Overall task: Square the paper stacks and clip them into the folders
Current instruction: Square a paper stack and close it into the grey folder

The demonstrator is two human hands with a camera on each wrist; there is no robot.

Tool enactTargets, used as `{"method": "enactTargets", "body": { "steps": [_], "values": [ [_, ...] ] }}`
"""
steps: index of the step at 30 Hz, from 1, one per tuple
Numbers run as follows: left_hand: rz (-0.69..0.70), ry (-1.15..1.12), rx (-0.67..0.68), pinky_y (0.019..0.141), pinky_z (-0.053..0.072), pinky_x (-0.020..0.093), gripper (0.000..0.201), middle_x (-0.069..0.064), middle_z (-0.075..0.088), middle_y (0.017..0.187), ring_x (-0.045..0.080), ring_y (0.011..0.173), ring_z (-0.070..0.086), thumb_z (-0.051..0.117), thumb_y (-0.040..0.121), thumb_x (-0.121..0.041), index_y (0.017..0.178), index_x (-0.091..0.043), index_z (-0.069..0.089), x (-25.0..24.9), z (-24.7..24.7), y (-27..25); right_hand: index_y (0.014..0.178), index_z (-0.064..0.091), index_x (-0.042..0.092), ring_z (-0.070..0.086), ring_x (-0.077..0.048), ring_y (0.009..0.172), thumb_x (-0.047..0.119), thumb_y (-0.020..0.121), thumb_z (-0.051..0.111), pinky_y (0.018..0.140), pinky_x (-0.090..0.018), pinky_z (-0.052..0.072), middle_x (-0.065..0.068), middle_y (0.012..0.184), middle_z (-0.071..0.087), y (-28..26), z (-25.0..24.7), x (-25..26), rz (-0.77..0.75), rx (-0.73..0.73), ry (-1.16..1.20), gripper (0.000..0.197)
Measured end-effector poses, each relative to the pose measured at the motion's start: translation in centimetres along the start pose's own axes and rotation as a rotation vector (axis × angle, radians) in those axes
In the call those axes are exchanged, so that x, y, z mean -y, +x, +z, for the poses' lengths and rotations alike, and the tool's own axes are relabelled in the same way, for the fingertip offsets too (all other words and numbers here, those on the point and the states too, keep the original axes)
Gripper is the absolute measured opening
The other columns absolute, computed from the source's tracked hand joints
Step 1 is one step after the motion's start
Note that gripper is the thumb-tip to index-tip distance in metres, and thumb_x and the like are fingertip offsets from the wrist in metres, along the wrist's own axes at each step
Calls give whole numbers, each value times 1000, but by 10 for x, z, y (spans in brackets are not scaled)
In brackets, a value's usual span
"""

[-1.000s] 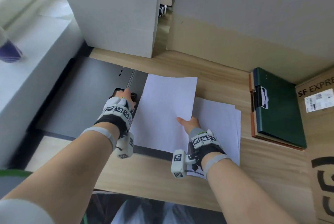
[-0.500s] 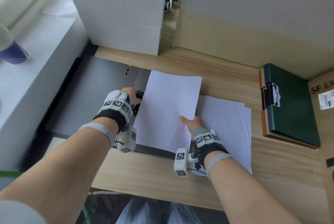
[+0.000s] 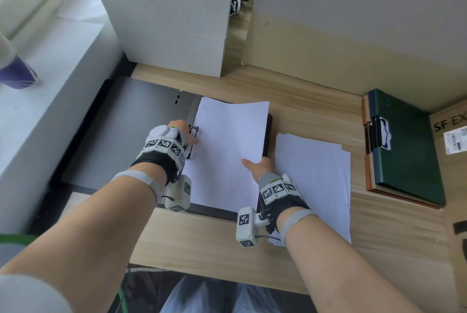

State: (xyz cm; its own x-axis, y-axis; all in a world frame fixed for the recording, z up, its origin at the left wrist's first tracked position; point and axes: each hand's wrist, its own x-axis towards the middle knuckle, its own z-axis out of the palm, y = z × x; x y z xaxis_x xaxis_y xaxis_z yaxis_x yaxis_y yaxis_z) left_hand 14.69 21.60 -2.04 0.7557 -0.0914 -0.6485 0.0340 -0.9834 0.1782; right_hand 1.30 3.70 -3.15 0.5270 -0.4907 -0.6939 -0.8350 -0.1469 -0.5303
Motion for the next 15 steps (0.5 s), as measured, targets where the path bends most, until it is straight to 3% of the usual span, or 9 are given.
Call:
{"method": "enactTargets", "body": {
  "steps": [3, 4, 5, 7, 9, 12, 15],
  "values": [
    [-10, -10, -8, 73, 50, 32, 36, 21, 68, 99, 34, 97, 67, 63, 82, -29, 96, 4, 63, -2, 2, 0, 131, 44, -4, 49, -31, 126, 28, 86, 64, 98, -32, 41, -16, 138, 50, 4, 1, 0, -6, 4, -4, 59],
    [-11, -12, -16, 74, 50, 32, 37, 21, 67, 100, 34, 98, 67, 63, 81, -28, 100, 4, 63, -2, 3, -1, 131, 44, -4, 49, -31, 126, 27, 86, 64, 98, -32, 41, -16, 138, 50, 4, 2, 0, -7, 4, -4, 58],
    [-9, -7, -21, 70, 46, 30, 33, 22, 66, 90, 34, 88, 67, 63, 81, -28, 96, 1, 63, -3, 4, -2, 130, 44, -4, 50, -31, 125, 26, 86, 65, 98, -32, 41, -16, 137, 51, 5, 2, -1, -7, 5, -3, 58],
    [-22, 0, -34, 64, 40, 28, 24, 10, 53, 66, 28, 68, 53, 62, 80, -28, 82, -4, 59, -5, 5, -1, 128, 47, -4, 52, -31, 123, 23, 86, 65, 97, -32, 42, -16, 135, 53, 6, 3, -1, -11, 1, 7, 54],
    [-35, 0, -33, 64, 40, 28, 25, 4, 46, 61, 26, 66, 49, 61, 80, -28, 72, -7, 51, -7, 6, -1, 129, 46, -5, 51, -31, 124, 23, 87, 64, 98, -31, 41, -16, 136, 52, 8, 2, -1, -6, 12, 15, 54],
    [-11, 14, -68, 64, 42, 29, 25, 4, 48, 65, 28, 69, 51, 60, 80, -28, 89, -5, 58, -10, 8, -3, 134, 41, -4, 47, -31, 129, 25, 88, 62, 100, -31, 39, -16, 140, 47, 7, 0, -1, 10, 13, 17, 58],
    [-21, 19, -79, 68, 46, 33, 39, 13, 60, 97, 30, 81, 56, 59, 82, -28, 112, -5, 52, -13, 12, -3, 133, 45, -2, 49, -30, 127, 25, 87, 63, 101, -31, 40, -14, 137, 51, 9, -1, -1, 3, 26, 19, 56]
  ]
}}
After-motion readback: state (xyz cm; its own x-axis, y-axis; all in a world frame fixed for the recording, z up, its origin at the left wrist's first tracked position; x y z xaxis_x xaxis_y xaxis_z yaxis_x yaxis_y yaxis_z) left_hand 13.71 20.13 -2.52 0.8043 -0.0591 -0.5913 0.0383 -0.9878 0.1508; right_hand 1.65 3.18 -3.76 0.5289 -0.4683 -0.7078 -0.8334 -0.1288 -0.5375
